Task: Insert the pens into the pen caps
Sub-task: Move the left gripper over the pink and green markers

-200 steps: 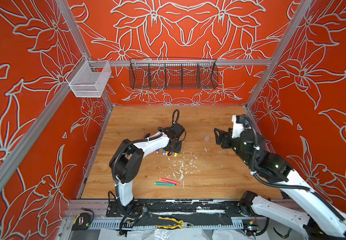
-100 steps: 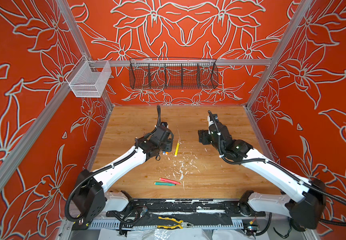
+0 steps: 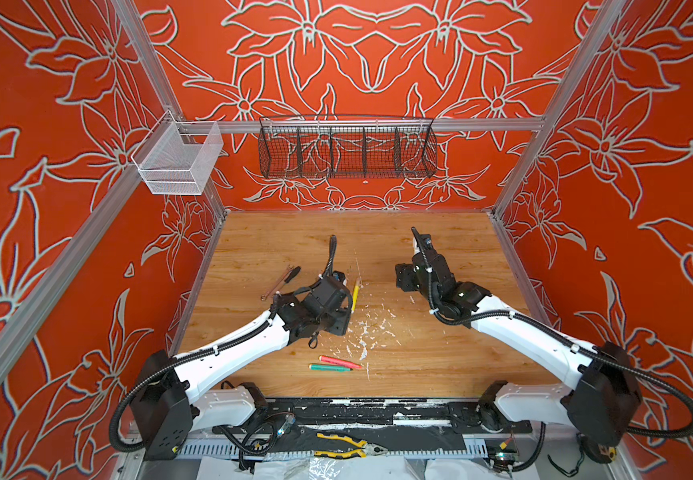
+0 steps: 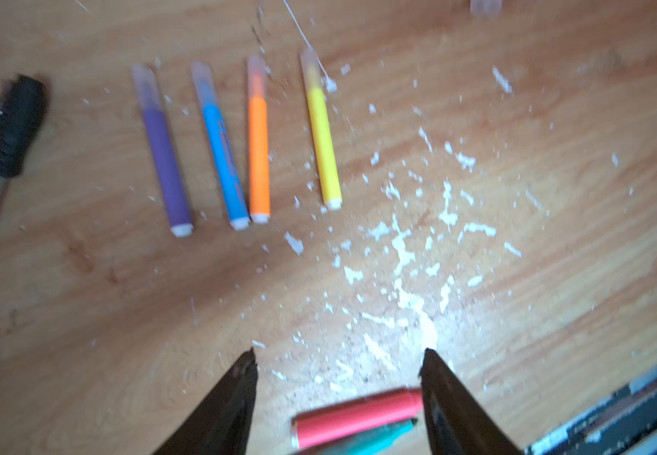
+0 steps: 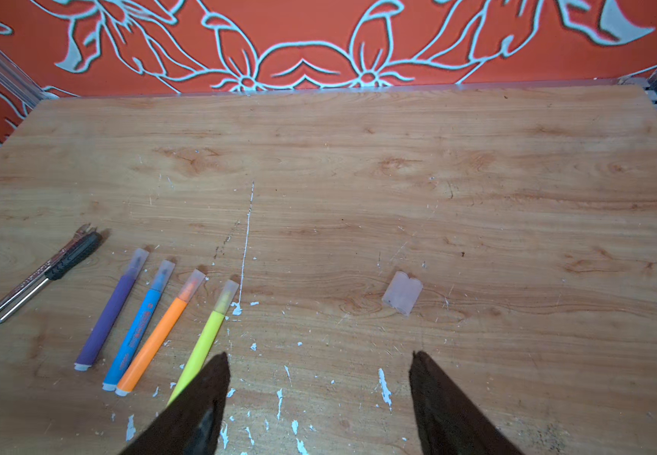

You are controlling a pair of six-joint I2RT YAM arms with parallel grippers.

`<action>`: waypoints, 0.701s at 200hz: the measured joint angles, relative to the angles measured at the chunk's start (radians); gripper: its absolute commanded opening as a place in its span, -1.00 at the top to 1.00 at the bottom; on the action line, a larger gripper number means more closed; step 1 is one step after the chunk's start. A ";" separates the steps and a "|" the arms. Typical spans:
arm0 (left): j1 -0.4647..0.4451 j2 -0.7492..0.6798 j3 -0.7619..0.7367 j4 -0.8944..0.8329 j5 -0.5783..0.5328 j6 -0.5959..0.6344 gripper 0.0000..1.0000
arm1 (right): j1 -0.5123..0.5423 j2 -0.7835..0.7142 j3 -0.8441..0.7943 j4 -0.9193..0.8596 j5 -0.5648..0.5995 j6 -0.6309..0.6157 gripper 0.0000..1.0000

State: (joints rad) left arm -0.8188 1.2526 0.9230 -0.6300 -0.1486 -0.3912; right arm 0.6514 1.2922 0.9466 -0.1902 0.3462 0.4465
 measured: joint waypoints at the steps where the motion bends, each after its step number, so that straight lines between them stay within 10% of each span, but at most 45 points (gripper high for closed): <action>1: -0.008 0.004 0.000 -0.006 0.000 -0.005 -0.23 | 0.000 0.000 0.000 0.000 0.000 0.000 -0.46; 76: -0.253 0.267 0.092 -0.306 -0.082 -0.165 -0.15 | -0.021 0.004 0.000 0.004 -0.016 0.018 -0.46; 140: -0.287 0.492 0.171 -0.363 -0.138 -0.204 -0.12 | -0.030 0.004 0.000 0.003 -0.038 0.031 -0.45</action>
State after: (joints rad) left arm -1.1061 1.7451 1.0943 -0.9928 -0.2863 -0.5957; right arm 0.6212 1.2964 0.9466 -0.1867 0.3084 0.4774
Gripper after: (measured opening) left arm 0.559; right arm 0.725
